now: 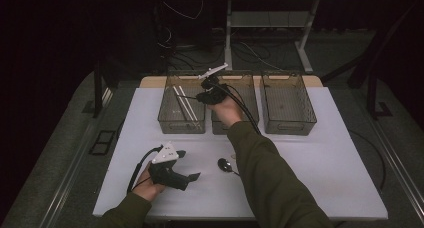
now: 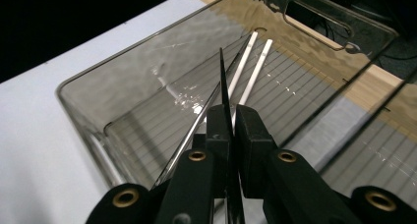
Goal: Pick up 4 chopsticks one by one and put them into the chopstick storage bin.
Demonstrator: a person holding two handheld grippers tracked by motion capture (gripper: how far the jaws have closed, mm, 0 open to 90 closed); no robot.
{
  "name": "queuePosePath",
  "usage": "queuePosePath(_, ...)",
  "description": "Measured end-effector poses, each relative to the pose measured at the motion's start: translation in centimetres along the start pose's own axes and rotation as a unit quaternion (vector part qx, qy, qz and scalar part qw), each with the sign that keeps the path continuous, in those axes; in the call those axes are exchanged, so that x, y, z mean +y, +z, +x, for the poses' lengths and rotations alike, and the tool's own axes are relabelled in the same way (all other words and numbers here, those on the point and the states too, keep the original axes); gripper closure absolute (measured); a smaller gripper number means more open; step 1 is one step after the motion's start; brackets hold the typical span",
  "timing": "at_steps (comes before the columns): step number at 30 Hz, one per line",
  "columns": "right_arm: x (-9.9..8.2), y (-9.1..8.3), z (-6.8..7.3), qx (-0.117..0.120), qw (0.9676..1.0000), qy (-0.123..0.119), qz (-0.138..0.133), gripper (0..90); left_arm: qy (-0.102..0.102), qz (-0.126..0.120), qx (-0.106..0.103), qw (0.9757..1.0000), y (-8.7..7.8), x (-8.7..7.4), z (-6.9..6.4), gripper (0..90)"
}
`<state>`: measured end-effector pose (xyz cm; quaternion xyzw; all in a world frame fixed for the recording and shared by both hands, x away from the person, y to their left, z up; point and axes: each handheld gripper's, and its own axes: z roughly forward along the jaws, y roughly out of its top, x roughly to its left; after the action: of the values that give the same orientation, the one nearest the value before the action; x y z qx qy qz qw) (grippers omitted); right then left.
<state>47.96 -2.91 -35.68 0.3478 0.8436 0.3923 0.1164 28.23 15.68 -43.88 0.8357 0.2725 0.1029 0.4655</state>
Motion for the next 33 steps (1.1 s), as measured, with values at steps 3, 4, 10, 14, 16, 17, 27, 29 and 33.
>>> queuePosePath(3, 0.4, 1.0, 0.1, -0.01, 0.9999, 0.001, 0.008, 85.2, -0.001, -0.002, -0.001, 1.0, 0.0, 0.0, 0.0, 6.9)
queuePosePath(4, 0.5, 1.3, 0.1, -0.011, 0.9999, 0.004, 0.009, 85.2, -0.001, -0.003, -0.001, 1.0, 0.0, 0.0, 0.0, 6.9)
queuePosePath(10, 1.0, 3.0, 0.1, -0.024, 0.9995, 0.006, 0.019, 85.2, 0.002, -0.004, -0.003, 1.0, 0.0, 0.1, 0.0, 6.9)
queuePosePath(14, 1.3, 3.8, 0.2, -0.022, 0.9995, 0.012, 0.021, 85.2, 0.001, -0.003, -0.004, 1.0, 0.1, 0.1, 0.0, 6.9)
queuePosePath(16, 1.4, 4.3, 0.5, -0.024, 0.9994, 0.008, 0.022, 85.2, 0.001, -0.002, -0.005, 1.0, 0.0, 0.1, 0.0, 6.9)
queuePosePath(17, 1.5, 4.5, 0.6, -0.027, 0.9993, 0.01, 0.025, 85.2, 0.001, -0.002, -0.005, 1.0, 0.0, 0.2, 0.0, 6.9)
queuePosePath(27, 1.9, 5.1, 1.3, -0.02, 0.9992, 0.007, 0.034, 77.3, 0.003, -0.003, -0.007, 1.0, 0.0, 0.2, 0.0, 7.0)
queuePosePath(29, 1.9, 4.9, 1.3, -0.027, 0.9991, 0.003, 0.031, 72.1, 0.001, -0.003, -0.006, 1.0, 0.1, 0.2, 0.0, 7.0)
queuePosePath(33, 2.0, 4.4, 1.1, -0.025, 0.9993, 0.005, 0.026, 65.9, 0.002, -0.003, -0.006, 1.0, 0.0, 0.2, 0.0, 7.0)
